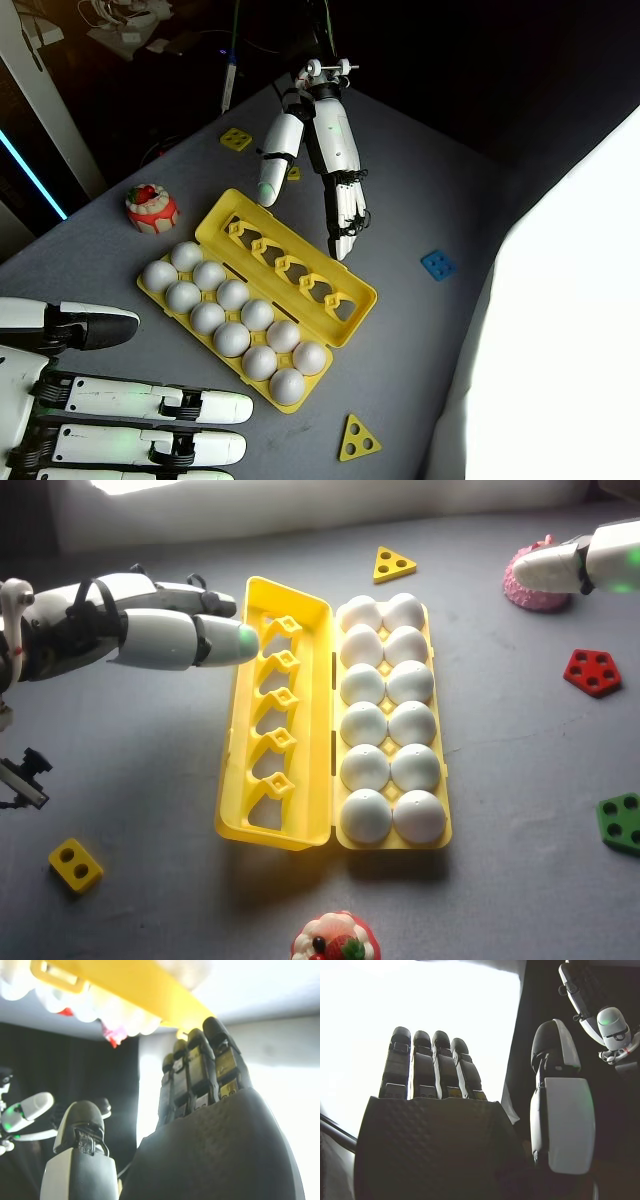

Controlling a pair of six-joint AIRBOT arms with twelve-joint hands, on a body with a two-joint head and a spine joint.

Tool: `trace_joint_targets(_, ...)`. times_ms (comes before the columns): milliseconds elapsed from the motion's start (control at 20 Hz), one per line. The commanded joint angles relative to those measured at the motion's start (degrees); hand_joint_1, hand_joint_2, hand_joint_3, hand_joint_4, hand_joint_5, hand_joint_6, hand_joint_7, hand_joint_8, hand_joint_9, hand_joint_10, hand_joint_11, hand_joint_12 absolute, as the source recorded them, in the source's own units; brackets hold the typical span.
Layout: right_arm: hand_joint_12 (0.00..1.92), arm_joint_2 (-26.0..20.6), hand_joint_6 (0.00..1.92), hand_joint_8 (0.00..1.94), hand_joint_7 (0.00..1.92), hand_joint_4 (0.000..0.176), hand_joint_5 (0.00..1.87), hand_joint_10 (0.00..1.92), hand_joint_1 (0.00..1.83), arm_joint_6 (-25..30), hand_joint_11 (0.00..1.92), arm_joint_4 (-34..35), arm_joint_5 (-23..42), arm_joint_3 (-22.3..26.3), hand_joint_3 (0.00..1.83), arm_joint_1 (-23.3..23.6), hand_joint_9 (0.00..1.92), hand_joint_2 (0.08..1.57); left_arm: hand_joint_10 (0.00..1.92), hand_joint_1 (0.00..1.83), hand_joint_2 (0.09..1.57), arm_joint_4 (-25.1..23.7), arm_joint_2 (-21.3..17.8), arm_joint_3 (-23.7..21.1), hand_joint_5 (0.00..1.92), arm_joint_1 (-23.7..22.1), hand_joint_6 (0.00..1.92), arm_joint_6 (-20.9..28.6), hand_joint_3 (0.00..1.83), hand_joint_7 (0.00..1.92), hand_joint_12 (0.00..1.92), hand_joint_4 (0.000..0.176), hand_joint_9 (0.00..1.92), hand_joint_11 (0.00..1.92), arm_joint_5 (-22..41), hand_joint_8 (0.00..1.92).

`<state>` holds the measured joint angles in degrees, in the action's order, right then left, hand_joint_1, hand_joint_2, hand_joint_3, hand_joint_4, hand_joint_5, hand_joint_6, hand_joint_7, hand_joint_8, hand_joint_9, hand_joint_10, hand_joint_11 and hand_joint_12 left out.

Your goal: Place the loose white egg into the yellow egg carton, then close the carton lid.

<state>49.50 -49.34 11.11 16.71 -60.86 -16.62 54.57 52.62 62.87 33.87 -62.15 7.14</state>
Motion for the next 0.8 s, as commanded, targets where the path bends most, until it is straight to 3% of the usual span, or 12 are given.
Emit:
trace_joint_targets(0, 0.0, -0.54, 0.01, 0.01, 0.07, 0.0, 0.05, 0.01, 0.63, 0.3, 0.0, 0.04, 6.82, 0.18, 0.0, 0.88, 0.01, 1.1, 0.0, 0.25, 1.17, 0.0, -0.31, 0.31, 0.18, -0.18, 0.0, -0.35, 0.0, 0.23, 0.67, 0.0, 0.22, 0.0, 4.05, 0.0)
trace_joint_targets(300, 0.0, -0.57, 0.0, 0.0, 0.06, 0.0, 0.04, 0.0, 0.59, 0.3, 0.0, 0.04, 6.83, 0.29, 0.0, 0.89, 0.01, 1.11, 0.0, 0.28, 1.17, -0.01, -0.7, 0.34, 0.19, 2.05, 0.0, -4.81, 0.0, 0.23, 0.62, 0.0, 0.21, 0.0, 1.02, 0.0)
trace_joint_targets(400, 0.0, -0.57, 0.0, 0.0, 0.05, 0.0, 0.03, 0.0, 0.61, 0.3, 0.0, 0.04, 6.83, 0.37, 0.0, 0.89, 0.0, 1.1, 0.01, 0.25, 1.16, -0.01, -0.68, 0.31, 0.2, 2.74, 0.0, -6.47, 0.0, 0.25, 0.7, 0.0, 0.25, 0.0, 0.4, 0.0)
trace_joint_targets(750, 0.0, -0.56, 0.0, 0.0, 0.07, 0.0, 0.03, 0.01, 0.61, 0.3, 0.0, 0.04, 6.87, 0.57, 0.0, 0.91, 0.02, 1.1, 0.01, 0.24, 1.17, -0.01, -0.34, -0.26, 0.19, 2.86, 0.01, -7.15, 0.0, 0.23, 0.63, 0.0, 0.21, 0.0, -0.78, 0.0)
